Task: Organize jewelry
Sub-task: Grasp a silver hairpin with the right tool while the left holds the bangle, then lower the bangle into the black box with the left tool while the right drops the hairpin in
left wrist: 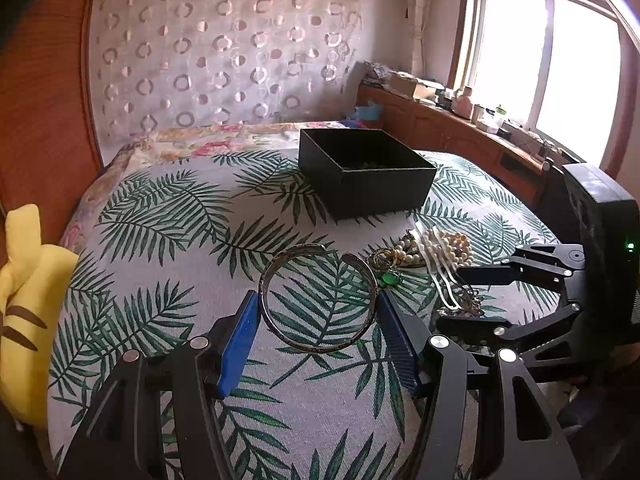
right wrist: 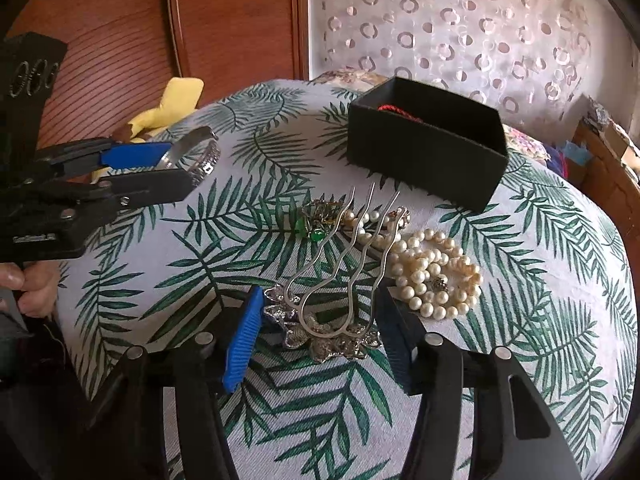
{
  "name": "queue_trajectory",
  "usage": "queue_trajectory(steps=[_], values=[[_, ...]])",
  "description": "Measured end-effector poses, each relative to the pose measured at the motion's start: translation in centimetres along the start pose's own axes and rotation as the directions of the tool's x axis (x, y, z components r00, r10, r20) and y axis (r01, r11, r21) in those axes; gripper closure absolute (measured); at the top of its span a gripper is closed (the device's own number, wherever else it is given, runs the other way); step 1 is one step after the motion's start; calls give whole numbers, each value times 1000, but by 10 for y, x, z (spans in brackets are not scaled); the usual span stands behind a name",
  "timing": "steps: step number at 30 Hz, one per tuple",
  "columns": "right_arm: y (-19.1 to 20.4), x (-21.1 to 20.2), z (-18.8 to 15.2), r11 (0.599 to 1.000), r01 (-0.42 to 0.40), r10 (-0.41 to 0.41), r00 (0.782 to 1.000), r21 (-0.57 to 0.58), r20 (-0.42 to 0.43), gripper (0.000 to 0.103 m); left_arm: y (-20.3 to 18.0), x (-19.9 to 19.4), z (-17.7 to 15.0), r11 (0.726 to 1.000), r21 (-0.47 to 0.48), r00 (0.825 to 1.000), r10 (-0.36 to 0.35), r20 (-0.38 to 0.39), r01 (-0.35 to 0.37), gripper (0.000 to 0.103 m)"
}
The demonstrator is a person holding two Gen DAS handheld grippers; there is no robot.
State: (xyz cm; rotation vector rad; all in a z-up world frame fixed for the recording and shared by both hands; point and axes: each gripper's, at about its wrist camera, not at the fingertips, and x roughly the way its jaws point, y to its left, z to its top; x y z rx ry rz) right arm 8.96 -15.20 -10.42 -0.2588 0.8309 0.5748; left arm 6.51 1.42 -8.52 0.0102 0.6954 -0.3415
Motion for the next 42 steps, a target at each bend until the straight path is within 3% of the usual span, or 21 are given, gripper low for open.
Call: queue_trajectory(steps=[11,24,34,42], values=[[-20,-28,14,1000,29,-29,995,5,91,45,-8,8,19,1000,19,1000,-9,16,9,46],[-82,-24,77,993,110,-114,975,29,191,44,-11,25,59,999,50,999,0,52,-2,46],[-120,15,114,995,52,-66,982,82,179,44,-16,44,79,998,55,999,5,48,-7,46],[-121,33,121,996,27,-40,988,90,149,43,-22,56,94,998,62,999,4,48,-7,46]])
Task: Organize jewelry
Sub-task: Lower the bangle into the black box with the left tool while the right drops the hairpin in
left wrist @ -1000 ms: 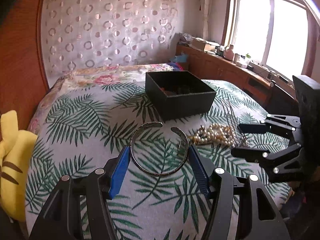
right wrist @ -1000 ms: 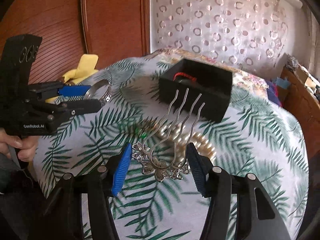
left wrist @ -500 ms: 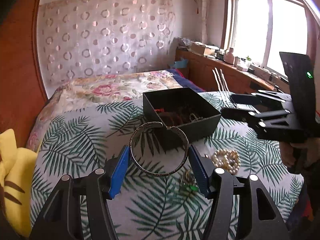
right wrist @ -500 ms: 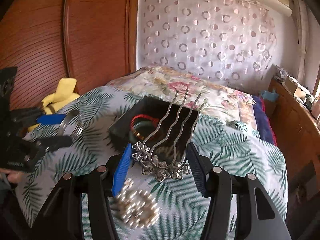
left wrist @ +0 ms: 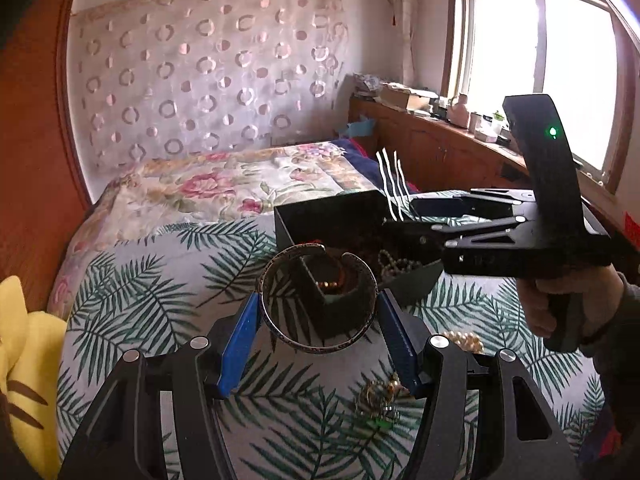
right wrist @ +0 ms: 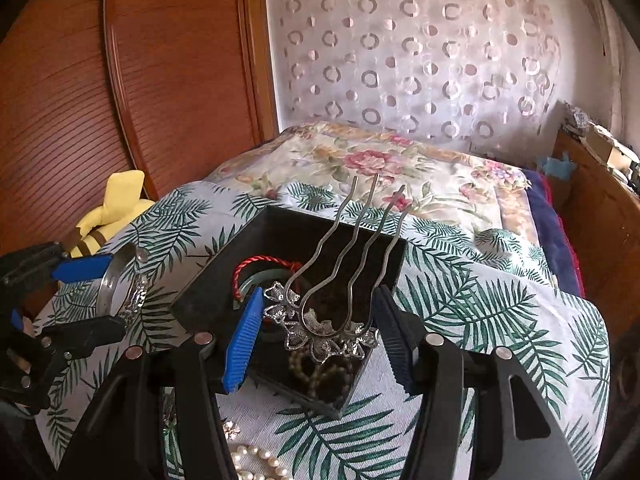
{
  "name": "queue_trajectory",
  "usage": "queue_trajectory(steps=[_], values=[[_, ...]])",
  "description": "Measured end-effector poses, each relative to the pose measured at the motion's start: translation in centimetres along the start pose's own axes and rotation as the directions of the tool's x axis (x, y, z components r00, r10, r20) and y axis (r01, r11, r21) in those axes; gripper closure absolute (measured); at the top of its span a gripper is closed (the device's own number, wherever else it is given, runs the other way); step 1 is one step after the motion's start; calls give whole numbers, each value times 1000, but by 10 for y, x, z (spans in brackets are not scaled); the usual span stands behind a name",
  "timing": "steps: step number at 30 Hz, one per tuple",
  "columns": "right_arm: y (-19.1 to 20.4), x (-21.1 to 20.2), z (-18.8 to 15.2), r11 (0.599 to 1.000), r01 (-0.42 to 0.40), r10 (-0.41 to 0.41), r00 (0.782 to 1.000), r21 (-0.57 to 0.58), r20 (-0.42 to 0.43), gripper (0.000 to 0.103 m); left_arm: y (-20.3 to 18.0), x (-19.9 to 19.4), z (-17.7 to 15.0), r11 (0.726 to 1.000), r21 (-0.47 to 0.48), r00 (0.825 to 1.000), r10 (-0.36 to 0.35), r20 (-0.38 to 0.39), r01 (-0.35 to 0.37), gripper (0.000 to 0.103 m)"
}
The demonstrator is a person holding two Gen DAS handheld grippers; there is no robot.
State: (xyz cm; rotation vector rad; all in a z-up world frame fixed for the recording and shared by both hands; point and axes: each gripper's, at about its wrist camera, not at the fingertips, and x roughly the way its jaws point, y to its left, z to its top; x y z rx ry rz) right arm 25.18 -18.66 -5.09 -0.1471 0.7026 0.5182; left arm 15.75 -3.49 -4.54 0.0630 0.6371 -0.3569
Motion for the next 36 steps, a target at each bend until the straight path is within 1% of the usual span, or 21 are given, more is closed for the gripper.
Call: queue_trajectory(steps=[6,7,8,9,14,21,26,27,28,30,33,36], values=[[-1,-1,0,1000,-10,10,1000,-9,-5,43,-1,7,9,1000,2,1000,3,1,-3,46],[-1,-2,0,1000,-10,10,1000,-10,-5,42,-1,8,10,1000,4,1000,4,1,-4,46],[-2,-3,0,1000,-3,3,1000,-9,-3,37,-3,11,13,1000,9,1000,4,1,-5,46],[-4,-6,-1,1000,0,0,1000,-7,2,34,-4,12,15,1000,11,1000,6,1,-6,46],[-14,-21,-5,1000,7,-8,1000,16,27,34,-9,26,28,1000,16,1000,3,-9,-3,46],[-24,-46,-13,999,16,-18,998,38,57,34,-16,44,35,999,33,999,5,-31,-4,46],[-27,-58,-26,998,11,-15,997,59,69,34,-21,52,35,999,45,999,20,-44,-18,45],[-27,-59,-28,998,10,-14,997,63,70,34,-21,52,35,999,45,999,21,-41,-19,44],[-27,-61,-31,998,10,-14,997,67,70,34,-21,51,35,999,45,999,22,-37,-21,40],[-28,-63,-37,997,8,-13,998,77,68,34,-21,49,35,999,41,999,22,-30,-21,36],[-26,-67,-47,996,6,-12,998,90,67,34,-21,43,35,999,39,999,24,-22,-23,36],[-25,-72,-57,995,-1,-5,998,101,65,34,-21,30,31,999,39,1000,23,-2,-23,29]])
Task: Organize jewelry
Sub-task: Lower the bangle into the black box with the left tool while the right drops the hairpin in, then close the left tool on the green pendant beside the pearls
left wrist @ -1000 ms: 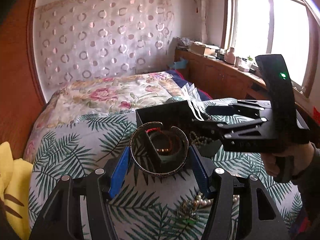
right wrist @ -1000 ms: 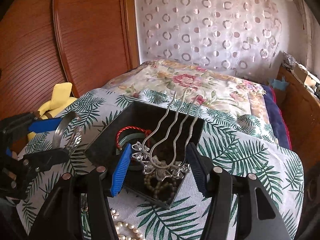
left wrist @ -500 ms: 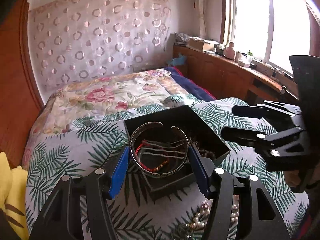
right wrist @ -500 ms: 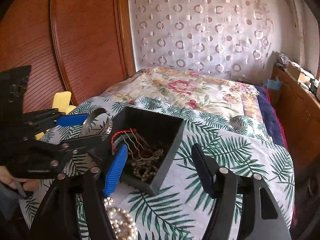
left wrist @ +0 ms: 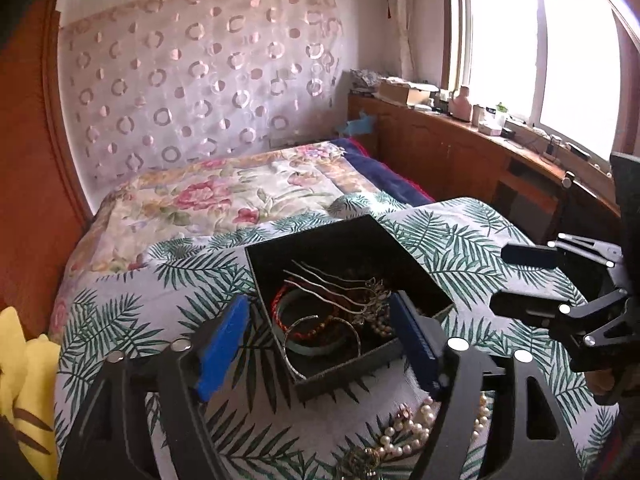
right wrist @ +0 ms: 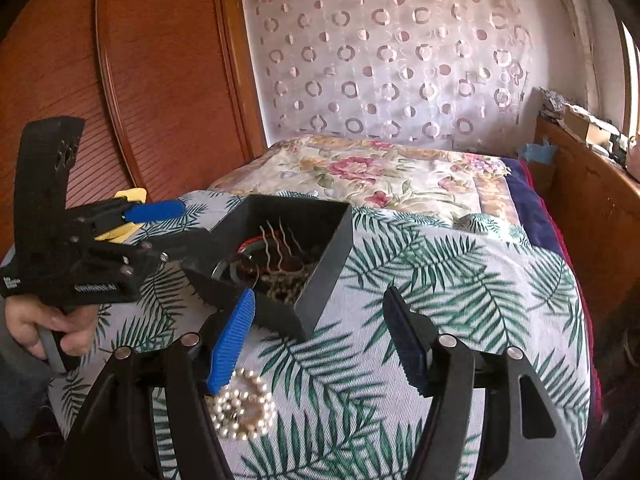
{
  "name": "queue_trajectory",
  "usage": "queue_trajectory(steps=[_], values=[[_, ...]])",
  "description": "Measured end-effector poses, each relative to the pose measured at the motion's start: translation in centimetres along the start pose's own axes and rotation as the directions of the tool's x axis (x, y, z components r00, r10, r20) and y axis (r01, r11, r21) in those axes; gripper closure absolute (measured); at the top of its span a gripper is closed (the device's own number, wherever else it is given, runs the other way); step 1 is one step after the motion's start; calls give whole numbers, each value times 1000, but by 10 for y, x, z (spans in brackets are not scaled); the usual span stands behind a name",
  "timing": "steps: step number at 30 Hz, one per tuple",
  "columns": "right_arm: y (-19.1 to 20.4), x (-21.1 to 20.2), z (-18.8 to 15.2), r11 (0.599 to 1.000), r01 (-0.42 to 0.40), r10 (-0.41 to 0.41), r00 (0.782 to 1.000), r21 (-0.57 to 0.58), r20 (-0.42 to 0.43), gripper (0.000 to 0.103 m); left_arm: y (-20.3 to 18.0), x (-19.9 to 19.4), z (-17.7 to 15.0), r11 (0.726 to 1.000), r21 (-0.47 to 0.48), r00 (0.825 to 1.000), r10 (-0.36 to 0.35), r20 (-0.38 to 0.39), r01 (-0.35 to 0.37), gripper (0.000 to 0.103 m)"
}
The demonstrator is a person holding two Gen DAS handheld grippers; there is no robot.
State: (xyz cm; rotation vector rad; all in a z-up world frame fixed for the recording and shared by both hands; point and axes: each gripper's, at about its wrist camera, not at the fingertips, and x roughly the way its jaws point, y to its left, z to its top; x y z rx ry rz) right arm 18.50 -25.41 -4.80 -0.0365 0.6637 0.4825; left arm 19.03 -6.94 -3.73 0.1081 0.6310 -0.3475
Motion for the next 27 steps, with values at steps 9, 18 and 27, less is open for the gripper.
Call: queue_trajectory(steps=[9,18,27], values=[[19,0,-36,999,-35,33,996,-28,-86,50,-1,-25,-32,1000,-4,1000,-21,-13,21,24],[37,6,-66,998,-40,31,985,-47,-172,61,6,-36,-75,1000,-16,996,-26,-89,25,23],[56,-16,-88,998,-53,48,986,-26,-162,61,-1,-40,-98,998,-4,986,-69,-149,69,35]])
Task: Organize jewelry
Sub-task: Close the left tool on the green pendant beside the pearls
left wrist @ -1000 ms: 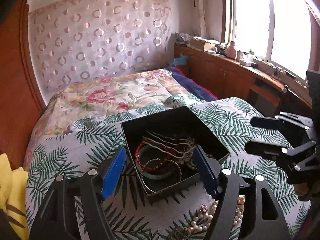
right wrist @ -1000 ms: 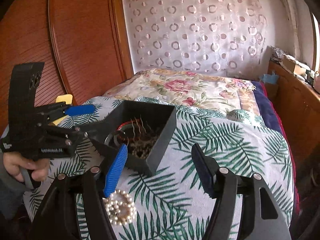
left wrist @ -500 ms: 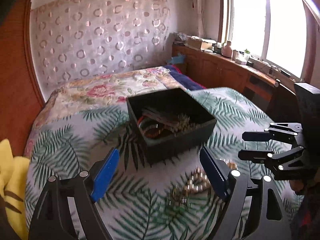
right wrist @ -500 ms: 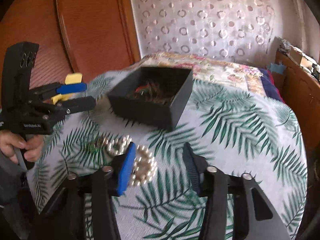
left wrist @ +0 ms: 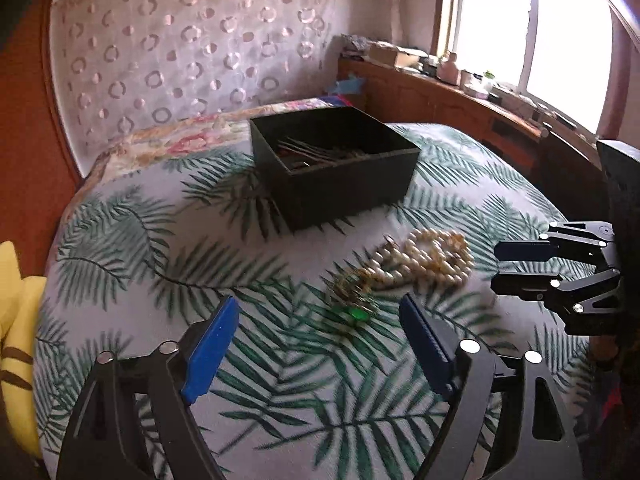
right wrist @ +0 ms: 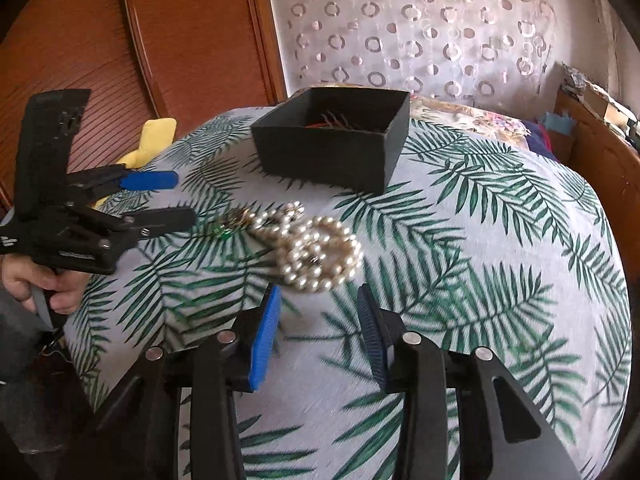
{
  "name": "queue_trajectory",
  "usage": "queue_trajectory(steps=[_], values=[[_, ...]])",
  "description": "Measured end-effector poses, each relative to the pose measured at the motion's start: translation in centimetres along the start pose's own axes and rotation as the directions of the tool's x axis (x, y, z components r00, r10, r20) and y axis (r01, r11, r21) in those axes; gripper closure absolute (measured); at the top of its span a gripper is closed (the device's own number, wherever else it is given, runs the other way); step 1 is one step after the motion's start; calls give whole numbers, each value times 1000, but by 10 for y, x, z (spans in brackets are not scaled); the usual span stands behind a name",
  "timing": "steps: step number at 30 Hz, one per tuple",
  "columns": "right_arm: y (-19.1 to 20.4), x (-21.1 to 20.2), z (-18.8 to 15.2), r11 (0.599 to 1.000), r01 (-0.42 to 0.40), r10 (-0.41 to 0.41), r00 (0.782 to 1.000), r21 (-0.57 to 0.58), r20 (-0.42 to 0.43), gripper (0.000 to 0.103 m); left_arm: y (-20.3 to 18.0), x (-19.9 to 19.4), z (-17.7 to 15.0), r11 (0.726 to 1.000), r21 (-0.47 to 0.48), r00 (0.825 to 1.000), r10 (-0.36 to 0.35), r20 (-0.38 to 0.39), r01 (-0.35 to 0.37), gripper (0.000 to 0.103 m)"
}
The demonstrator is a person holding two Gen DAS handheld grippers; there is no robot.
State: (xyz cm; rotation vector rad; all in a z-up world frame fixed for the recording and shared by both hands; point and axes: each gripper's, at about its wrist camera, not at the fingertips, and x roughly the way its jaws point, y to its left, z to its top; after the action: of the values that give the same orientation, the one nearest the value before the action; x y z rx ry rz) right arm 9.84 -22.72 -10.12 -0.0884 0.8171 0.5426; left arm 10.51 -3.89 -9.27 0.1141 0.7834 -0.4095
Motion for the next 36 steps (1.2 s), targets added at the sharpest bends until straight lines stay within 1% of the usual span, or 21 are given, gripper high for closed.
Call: queue_trajectory(steps=[1,3,7,9,12,15,17,19,20,23,30,36], values=[[1,-3,-3,1000,-3,3,1000,5,6,61,-3,1,-1,1000,7,1000,-10,-10,10,42],[3,-6,-6,1000,-4,4,1000,10,11,61,-10,5,-1,1000,22,1000,-10,-18,10,44],[6,-4,-8,1000,10,-10,1000,-1,0,61,-15,13,0,999,27,999,-19,-40,21,53],[6,-3,-10,1000,17,-17,1000,-5,-2,61,-18,17,1,999,37,999,-15,-50,17,55],[9,-4,-10,1000,27,-27,1000,-7,7,61,-21,23,4,999,46,998,-10,-70,14,64],[9,-2,-11,1000,28,-28,1000,-10,5,61,-20,29,4,999,51,996,4,-85,1,67],[8,-2,-11,1000,27,-27,1000,-11,5,61,-20,28,3,998,55,997,12,-78,-8,70],[8,-2,-11,1000,24,-24,1000,-7,5,61,-18,25,1,999,48,997,-10,-76,14,89],[8,-3,-11,1000,24,-24,1000,-5,6,61,-17,23,-1,999,42,997,-23,-75,26,90],[8,-3,-11,1000,22,-22,1000,-4,6,61,-11,15,-6,999,10,998,-32,-60,32,90],[9,-3,-11,1000,26,-26,1000,-8,6,61,0,-6,-11,999,-30,1000,-17,-8,17,90],[7,-3,-6,999,29,-29,1000,-28,1,61,5,-23,-12,998,-55,999,-16,45,19,90]])
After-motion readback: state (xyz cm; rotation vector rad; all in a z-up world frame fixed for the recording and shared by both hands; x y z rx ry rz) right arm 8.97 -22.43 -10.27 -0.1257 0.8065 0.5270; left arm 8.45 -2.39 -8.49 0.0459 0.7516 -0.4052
